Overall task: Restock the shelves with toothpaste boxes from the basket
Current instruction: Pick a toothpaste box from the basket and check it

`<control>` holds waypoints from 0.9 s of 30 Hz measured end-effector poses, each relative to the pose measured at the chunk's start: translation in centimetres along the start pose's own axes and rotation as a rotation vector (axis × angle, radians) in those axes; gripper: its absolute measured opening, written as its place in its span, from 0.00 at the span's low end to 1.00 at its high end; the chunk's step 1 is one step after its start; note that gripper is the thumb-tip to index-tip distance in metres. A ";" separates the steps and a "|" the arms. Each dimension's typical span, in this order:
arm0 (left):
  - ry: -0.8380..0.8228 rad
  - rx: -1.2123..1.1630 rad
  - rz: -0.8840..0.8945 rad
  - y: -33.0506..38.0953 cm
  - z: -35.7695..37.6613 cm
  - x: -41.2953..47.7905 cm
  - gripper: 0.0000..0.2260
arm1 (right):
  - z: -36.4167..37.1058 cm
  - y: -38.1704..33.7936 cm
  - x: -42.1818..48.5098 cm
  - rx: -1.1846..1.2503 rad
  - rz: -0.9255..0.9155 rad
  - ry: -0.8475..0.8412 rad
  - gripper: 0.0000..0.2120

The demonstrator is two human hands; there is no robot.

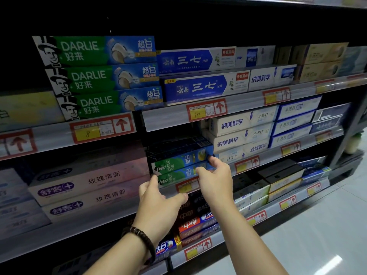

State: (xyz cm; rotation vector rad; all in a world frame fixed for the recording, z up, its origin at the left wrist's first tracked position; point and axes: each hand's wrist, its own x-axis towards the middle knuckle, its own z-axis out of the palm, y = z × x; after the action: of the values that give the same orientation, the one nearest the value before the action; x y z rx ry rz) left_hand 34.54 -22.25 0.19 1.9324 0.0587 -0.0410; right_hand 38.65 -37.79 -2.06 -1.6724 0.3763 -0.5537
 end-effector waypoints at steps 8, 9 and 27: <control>-0.005 -0.033 0.007 0.1 0.0 -0.2 0.41 | -0.1 -0.4 -0.9 -0.067 0.017 -0.032 0.27; -0.006 -0.035 0.002 0.1 0.0 -0.2 0.42 | -0.2 -0.5 -1.2 -0.076 0.019 -0.036 0.27; 0.018 -0.074 -0.059 1.2 -3.3 -3.2 0.34 | -1.7 -5.2 -6.2 -0.136 0.066 -0.111 0.26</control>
State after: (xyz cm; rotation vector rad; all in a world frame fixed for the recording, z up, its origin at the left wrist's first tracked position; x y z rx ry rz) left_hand 31.41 -19.61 2.67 1.8565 0.1276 -0.0595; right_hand 32.25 -34.91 2.35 -1.8057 0.3937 -0.3913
